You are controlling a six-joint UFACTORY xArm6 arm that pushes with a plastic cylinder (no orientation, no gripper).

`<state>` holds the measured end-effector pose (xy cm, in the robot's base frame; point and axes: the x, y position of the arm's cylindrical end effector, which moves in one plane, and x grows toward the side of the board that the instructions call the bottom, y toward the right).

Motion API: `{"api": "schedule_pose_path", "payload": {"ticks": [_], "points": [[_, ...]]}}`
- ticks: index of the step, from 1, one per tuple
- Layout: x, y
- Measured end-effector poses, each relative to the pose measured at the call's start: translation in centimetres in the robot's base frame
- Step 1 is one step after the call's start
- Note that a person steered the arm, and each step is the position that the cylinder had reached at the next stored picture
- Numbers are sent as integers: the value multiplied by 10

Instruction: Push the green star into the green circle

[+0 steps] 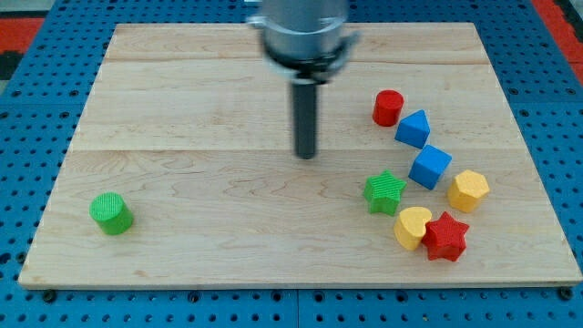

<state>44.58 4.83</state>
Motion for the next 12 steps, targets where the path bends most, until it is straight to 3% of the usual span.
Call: {"api": "schedule_pose_path", "payload": {"ticks": [1, 12], "points": [[0, 70], [68, 101]]}}
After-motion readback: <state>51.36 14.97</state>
